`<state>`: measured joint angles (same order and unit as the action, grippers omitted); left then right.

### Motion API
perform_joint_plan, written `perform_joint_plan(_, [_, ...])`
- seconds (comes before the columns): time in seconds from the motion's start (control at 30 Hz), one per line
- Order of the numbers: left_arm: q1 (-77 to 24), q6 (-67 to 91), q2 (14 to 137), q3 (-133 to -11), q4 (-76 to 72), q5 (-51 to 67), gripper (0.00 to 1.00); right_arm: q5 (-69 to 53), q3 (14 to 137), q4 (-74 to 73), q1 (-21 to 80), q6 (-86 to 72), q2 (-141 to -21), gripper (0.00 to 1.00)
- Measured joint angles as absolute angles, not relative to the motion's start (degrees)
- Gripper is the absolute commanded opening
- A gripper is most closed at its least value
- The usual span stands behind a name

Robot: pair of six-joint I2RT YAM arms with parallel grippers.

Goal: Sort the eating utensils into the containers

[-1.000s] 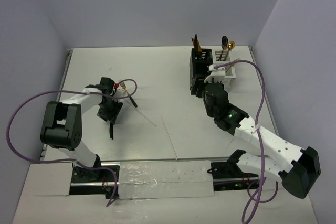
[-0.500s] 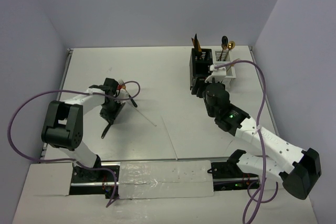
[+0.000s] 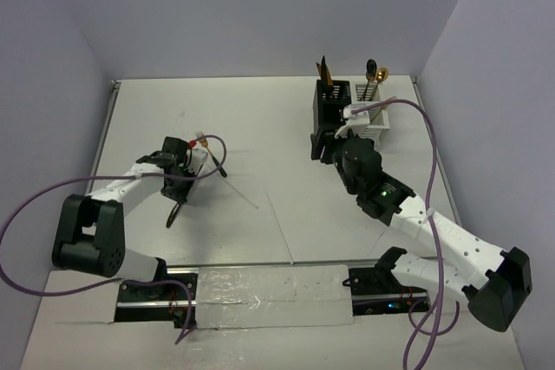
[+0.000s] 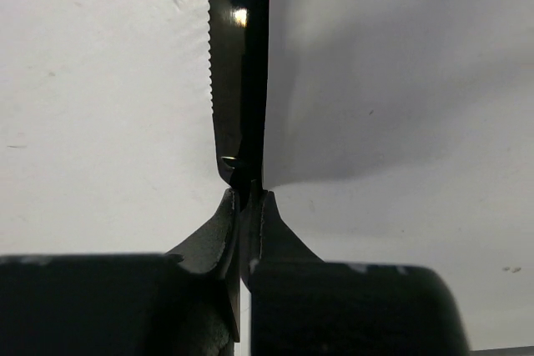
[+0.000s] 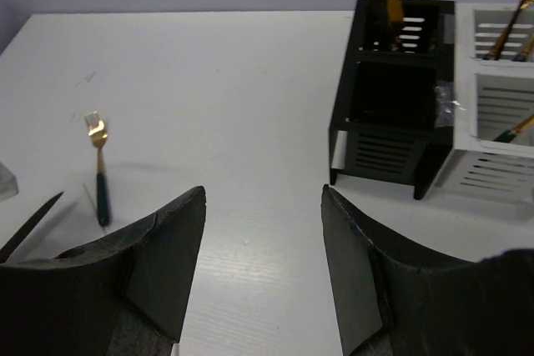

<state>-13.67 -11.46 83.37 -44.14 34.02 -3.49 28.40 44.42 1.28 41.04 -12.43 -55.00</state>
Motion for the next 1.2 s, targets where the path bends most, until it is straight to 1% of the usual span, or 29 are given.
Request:
perform_joint_plan(0.2, [-13.45,-11.38,79.05,-43.94,31.46,-3.16,0.00,18.24,44.42,4.10,41.36,-16.38,-58.13,0.65])
perform_joint_plan(0.33, [-13.43,-11.20,78.22,-43.94,30.89,-2.85,0.00,13.50,44.42,6.37,42.37,-20.14,-62.65,0.69])
perform_joint_plan(0.4, [-13.43,-11.20,78.06,-43.94,30.92,-2.59,0.00,11.90,44.42,8.23,43.13,-22.44,-65.06,0.75])
perform_joint_plan(0.43, [-13.43,-11.20,77.93,-43.94,30.94,-2.48,0.00,10.96,44.42,9.56,43.62,-23.64,-66.61,0.87])
perform_joint_plan(0.47, [-13.43,-11.20,77.78,-43.94,30.94,-2.35,0.00,10.20,44.42,11.44,44.18,-25.17,-68.38,0.93])
perform_joint_plan(0.57, [-13.43,-11.18,77.12,-43.94,30.94,-2.04,0.00,7.97,44.51,16.84,46.48,-28.88,-74.59,0.94])
perform_joint_plan(0.6, [-13.43,-11.18,76.77,-43.97,30.94,-1.91,0.00,7.25,44.73,18.39,47.37,-30.37,-77.14,0.93])
perform_joint_plan(0.7, [-13.43,-11.16,75.70,-43.97,30.96,-1.54,0.00,5.02,45.76,22.72,49.36,-34.83,-84.73,0.88])
perform_joint_plan(0.73, [-13.43,-11.14,75.31,-43.99,30.98,-1.32,0.00,4.25,46.41,24.25,49.82,-36.69,-87.42,0.81])
perform_joint_plan(0.93, [-13.41,-10.87,73.78,-44.95,31.05,0.38,0.00,-0.93,53.01,31.75,50.87,-46.04,-100.95,0.65])
perform_joint_plan(1.2, [-13.41,-10.79,73.78,-46.76,31.16,2.33,0.00,-4.36,65.34,38.46,53.69,-54.52,-115.07,0.64])
